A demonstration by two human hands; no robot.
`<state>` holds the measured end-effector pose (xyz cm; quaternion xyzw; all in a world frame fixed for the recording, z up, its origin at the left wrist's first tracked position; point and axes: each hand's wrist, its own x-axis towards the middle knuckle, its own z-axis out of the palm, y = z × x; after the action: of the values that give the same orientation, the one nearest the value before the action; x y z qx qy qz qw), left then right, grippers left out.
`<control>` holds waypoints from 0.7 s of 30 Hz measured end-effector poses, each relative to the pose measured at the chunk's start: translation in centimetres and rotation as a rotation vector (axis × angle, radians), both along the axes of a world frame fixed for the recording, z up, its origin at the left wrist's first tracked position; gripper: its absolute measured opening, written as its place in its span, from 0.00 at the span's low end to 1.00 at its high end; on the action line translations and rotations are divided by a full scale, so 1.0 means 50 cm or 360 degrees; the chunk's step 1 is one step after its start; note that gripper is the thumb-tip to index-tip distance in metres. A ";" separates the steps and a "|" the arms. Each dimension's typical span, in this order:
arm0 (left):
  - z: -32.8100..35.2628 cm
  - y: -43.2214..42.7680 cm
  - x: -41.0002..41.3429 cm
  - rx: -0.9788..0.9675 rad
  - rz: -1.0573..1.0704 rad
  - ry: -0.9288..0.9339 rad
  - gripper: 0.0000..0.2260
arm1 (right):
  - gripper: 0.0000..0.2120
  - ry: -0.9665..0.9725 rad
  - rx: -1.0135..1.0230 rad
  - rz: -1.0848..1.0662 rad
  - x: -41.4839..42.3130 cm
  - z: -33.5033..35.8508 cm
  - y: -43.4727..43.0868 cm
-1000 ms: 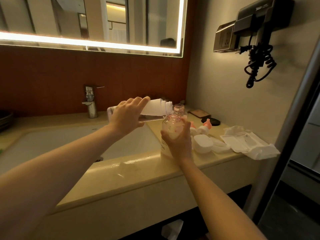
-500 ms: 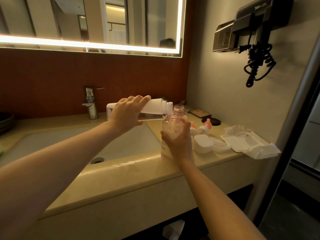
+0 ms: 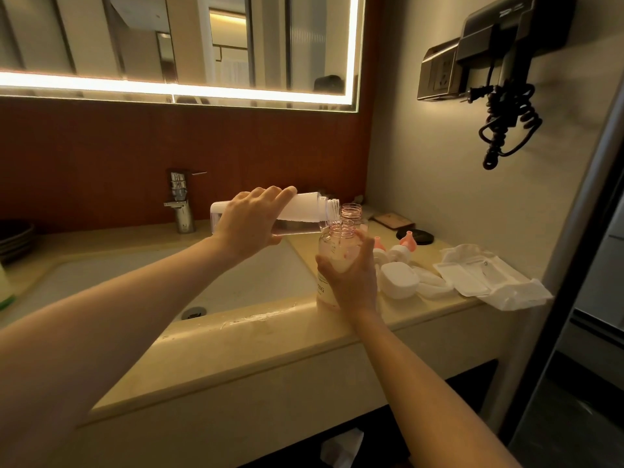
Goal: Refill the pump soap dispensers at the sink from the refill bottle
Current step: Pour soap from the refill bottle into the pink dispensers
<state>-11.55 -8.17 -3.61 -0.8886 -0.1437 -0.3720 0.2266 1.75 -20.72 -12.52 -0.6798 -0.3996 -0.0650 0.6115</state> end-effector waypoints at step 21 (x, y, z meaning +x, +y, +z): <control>0.005 0.005 0.001 0.0052 -0.0010 0.0016 0.36 | 0.35 -0.0027 -0.0013 -0.0005 0.002 -0.002 -0.001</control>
<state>-11.51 -7.93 -3.37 -0.8872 -0.1335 -0.3704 0.2407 1.86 -20.75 -12.64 -0.6824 -0.4039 -0.0702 0.6052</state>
